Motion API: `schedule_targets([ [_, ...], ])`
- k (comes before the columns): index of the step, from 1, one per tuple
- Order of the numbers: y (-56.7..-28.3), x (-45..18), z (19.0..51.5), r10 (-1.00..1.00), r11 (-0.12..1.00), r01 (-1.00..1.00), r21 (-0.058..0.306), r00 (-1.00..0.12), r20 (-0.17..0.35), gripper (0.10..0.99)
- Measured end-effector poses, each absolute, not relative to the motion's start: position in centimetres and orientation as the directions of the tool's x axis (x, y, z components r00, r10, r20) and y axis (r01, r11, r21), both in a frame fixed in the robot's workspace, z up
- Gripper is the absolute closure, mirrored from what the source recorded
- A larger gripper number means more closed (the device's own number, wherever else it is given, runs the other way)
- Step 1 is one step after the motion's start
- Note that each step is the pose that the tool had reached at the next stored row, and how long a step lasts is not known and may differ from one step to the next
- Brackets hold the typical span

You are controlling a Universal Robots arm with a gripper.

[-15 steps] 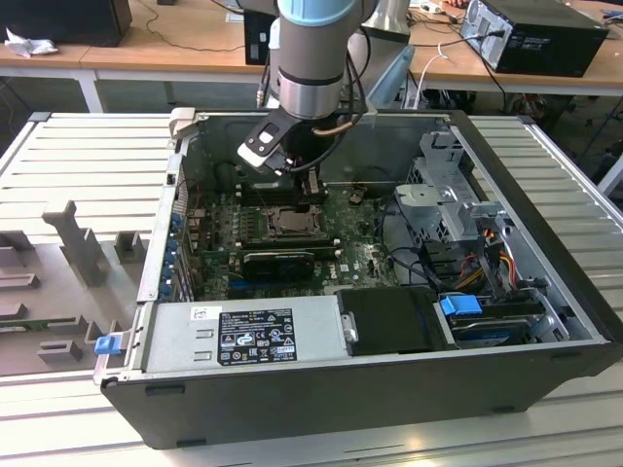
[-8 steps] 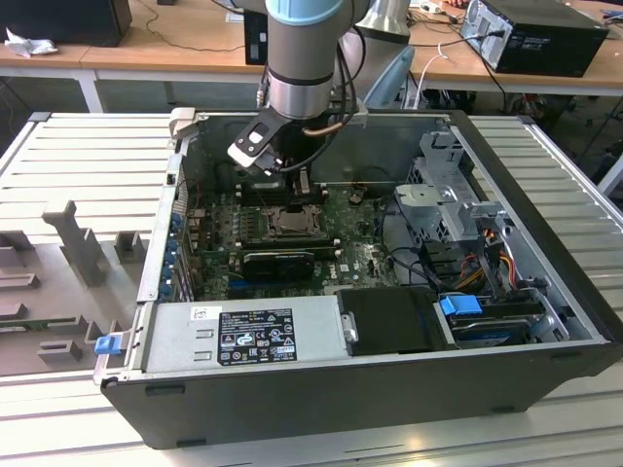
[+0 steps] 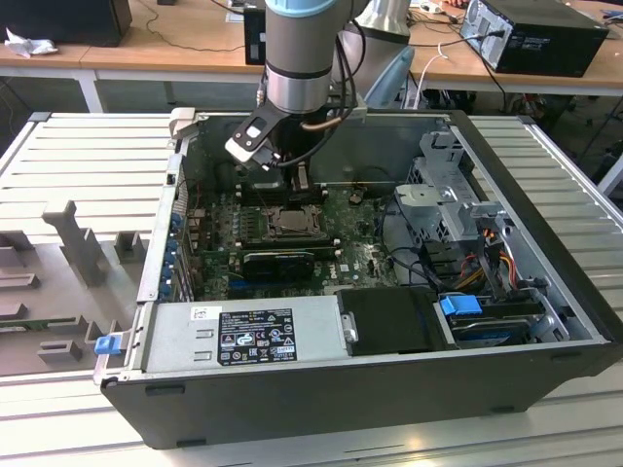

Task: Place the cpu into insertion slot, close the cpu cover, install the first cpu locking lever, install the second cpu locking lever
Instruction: 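Install the first cpu locking lever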

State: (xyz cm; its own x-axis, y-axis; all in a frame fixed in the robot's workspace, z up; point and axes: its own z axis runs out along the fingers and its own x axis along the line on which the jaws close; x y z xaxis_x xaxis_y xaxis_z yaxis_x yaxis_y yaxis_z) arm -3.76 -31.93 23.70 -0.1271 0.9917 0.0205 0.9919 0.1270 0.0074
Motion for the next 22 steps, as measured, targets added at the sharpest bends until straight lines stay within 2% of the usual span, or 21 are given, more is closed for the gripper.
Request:
schedule_targets([
  [7,-31.9,-3.8,25.8,0.992,0.127,0.992,0.007,-0.127,0.02,0.98],
  [12,-31.9,-3.8,28.6,0.992,0.128,0.992,0.007,-0.128,0.018,0.98],
  [14,-31.9,-3.8,28.6,0.984,0.175,0.985,0.007,-0.175,0.018,0.98],
  [15,-31.9,-3.8,28.6,0.972,0.234,0.972,0.007,-0.234,0.017,0.98],
  [21,-31.9,-3.7,28.6,0.941,0.339,0.941,0.007,-0.339,0.018,0.98],
  [22,-31.9,-3.7,28.6,0.922,0.388,0.922,0.007,-0.388,0.017,0.98],
])
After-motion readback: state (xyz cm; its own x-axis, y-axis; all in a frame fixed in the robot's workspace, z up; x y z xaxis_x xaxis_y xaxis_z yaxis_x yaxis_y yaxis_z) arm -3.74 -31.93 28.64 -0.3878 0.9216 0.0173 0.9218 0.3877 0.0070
